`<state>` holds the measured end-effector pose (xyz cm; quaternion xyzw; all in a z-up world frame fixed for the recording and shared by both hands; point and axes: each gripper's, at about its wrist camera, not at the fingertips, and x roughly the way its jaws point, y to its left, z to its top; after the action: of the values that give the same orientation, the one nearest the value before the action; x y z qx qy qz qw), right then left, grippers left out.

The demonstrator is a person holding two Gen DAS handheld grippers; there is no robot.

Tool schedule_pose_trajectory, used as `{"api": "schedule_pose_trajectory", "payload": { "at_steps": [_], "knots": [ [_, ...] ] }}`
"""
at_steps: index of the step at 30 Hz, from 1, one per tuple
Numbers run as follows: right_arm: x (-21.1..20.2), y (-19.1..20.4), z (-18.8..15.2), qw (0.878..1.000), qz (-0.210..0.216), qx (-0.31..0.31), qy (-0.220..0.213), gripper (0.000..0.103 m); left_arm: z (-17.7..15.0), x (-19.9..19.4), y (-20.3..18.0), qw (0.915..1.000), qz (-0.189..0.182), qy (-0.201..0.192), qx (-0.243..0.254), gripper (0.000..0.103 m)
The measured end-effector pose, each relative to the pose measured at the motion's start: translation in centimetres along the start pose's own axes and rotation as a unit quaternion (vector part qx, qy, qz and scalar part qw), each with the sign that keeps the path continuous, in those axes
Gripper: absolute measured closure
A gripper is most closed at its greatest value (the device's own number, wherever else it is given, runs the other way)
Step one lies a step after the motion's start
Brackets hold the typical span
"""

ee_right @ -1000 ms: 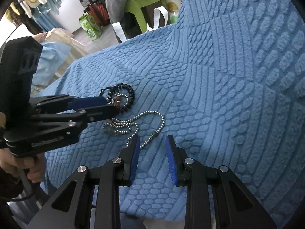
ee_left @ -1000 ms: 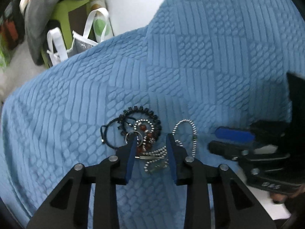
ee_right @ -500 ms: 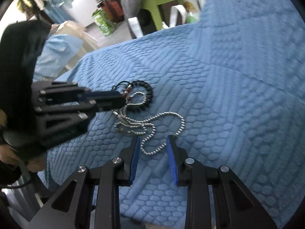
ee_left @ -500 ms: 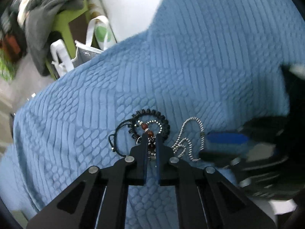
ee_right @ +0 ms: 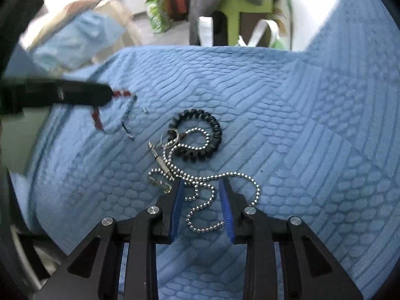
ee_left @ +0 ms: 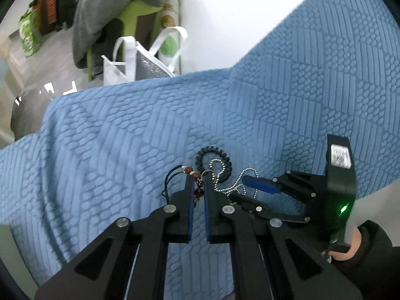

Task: Organize jewelry
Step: 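Grasp the beaded bracelet with the left tool while the right tool grasps the ball chain, then carry the beaded bracelet and chain with both tools over the box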

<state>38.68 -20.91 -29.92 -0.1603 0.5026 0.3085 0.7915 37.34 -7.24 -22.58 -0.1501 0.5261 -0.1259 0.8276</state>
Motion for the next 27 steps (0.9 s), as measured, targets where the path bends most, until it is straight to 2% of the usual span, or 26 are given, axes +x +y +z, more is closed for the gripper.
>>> {"api": "schedule_pose_trajectory", "payload": {
  "at_steps": [1, 2, 3, 5, 9, 15, 27],
  "knots": [
    [0.1, 0.3, 0.0, 1.0, -0.008, -0.01, 0.0, 0.078, -0.1, -0.4, 0.3, 1.0, 0.001, -0.003, -0.006, 0.097],
    [0.2, 0.2, 0.1, 1.0, -0.009, -0.004, 0.001, 0.083, -0.3, -0.7, 0.4, 0.9999, 0.003, -0.005, -0.009, 0.097],
    [0.3, 0.1, 0.1, 1.0, -0.009, 0.008, 0.003, 0.092, -0.5, -1.1, 0.6, 0.9999, 0.005, -0.006, -0.011, 0.097],
    [0.4, 0.1, 0.4, 1.0, -0.015, 0.011, 0.008, 0.099, -0.7, -1.7, 1.2, 0.9997, 0.008, -0.01, -0.02, 0.097],
    [0.0, -0.3, 0.4, 0.999, -0.016, 0.049, 0.001, 0.101, -1.5, -3.4, 1.9, 0.9992, 0.011, -0.019, -0.035, 0.097],
    [-3.5, -1.0, -0.2, 0.993, 0.0, 0.111, -0.033, 0.101, -2.4, -6.2, 2.4, 0.9979, 0.018, -0.044, -0.043, 0.097],
    [-10.2, 0.7, 0.5, 0.988, -0.005, 0.125, -0.086, 0.101, -4.0, -12.0, 2.3, 0.9954, 0.012, -0.082, -0.049, 0.096]
  ]
}}
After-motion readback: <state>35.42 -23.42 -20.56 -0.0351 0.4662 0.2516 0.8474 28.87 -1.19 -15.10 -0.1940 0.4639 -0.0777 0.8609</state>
